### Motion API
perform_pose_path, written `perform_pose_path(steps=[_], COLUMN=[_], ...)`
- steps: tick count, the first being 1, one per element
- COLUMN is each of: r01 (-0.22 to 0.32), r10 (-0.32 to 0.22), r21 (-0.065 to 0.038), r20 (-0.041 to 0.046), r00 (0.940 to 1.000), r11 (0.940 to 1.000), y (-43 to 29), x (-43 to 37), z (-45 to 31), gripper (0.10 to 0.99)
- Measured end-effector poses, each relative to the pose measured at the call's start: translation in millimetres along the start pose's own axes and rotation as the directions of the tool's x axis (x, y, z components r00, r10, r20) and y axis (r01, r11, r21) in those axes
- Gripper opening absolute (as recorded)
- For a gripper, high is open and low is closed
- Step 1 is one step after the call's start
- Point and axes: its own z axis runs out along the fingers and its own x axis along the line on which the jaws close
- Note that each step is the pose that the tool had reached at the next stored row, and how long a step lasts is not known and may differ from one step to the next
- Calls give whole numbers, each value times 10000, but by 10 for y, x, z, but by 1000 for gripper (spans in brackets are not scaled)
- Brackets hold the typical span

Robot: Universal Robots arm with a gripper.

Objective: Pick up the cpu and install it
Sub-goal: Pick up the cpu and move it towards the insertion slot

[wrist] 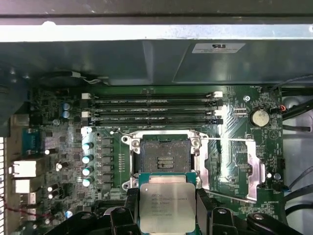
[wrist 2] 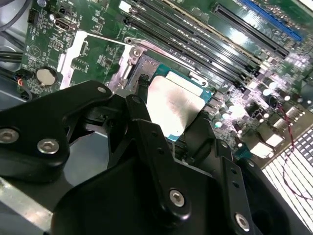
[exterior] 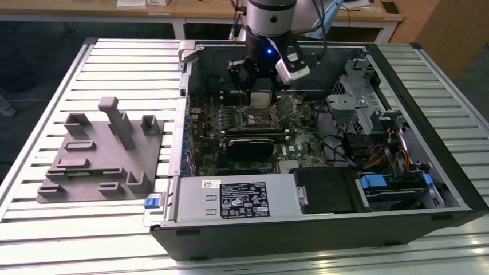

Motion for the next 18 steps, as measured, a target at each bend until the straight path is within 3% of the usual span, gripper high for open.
perform_pose_path(steps=[5,18], r01=[5,5], r10=[-5,-5], r21=[-4,-5], r20=[131,138], r00=[9999,9999], r11=[10000,10000], y=[3,49], x=[1,3], z=[65,133], gripper=[545,545])
